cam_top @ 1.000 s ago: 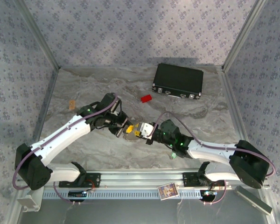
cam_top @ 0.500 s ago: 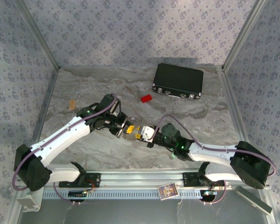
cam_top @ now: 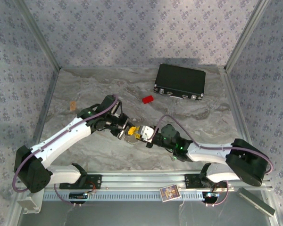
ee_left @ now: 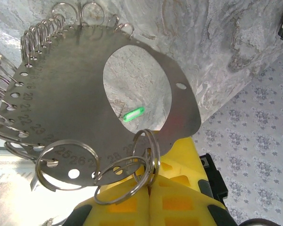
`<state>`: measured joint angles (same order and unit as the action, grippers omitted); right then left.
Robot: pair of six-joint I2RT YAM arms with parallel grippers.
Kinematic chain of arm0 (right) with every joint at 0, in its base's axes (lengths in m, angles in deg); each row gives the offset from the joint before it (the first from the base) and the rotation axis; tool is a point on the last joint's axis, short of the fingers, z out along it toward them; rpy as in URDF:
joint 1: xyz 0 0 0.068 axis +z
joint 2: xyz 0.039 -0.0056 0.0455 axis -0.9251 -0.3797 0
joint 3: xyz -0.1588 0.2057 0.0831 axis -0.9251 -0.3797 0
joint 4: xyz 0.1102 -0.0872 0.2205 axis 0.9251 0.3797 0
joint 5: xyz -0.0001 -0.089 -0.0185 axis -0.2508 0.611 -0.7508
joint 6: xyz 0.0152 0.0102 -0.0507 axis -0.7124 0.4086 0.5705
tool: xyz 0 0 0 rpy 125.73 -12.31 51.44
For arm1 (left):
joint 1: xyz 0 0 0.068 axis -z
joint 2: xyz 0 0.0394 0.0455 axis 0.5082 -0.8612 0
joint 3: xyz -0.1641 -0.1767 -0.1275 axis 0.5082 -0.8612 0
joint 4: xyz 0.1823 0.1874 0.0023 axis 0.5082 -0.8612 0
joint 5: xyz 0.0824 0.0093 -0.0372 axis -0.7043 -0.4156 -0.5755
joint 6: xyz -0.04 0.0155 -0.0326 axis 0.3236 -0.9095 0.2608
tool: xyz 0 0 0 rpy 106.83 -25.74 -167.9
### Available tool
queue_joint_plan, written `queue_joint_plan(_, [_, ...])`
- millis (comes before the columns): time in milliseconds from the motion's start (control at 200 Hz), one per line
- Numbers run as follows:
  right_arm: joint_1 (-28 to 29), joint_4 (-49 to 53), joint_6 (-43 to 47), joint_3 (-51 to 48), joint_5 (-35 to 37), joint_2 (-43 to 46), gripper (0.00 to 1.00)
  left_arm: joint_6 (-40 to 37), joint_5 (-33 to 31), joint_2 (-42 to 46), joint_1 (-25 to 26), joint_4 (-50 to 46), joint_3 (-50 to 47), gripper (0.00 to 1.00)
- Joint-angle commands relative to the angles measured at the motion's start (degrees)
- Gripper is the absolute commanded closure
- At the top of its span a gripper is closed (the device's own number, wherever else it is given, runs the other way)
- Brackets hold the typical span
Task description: Put the keys on the keyring
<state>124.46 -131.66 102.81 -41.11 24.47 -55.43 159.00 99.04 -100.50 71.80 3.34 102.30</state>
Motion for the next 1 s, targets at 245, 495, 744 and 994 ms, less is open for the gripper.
queue_joint_plan(245, [0.4,-4.8,-2.0,2.0,4.0,-0.8,0.78,6.2,2.4,1.7,-0.1,0.0,-0.4,1.00])
queue_joint_plan(495, [0.4,-6.3,-2.4,2.1,3.0,-1.4,0.85,7.4,2.2,2.0,0.4,0.8,-1.1,1.00])
queue_joint_plan(744, [0.3,-5.7,-2.9,1.9,2.5,-1.2,1.00,8.2,0.1,3.6,0.5,4.7,-3.2,0.90])
queue_joint_plan(994, [-1.0,5.0,-3.5,3.5,0.2,2.9,1.00,-5.2,-16.1,12.6,-3.9,7.0,-2.9,0.30])
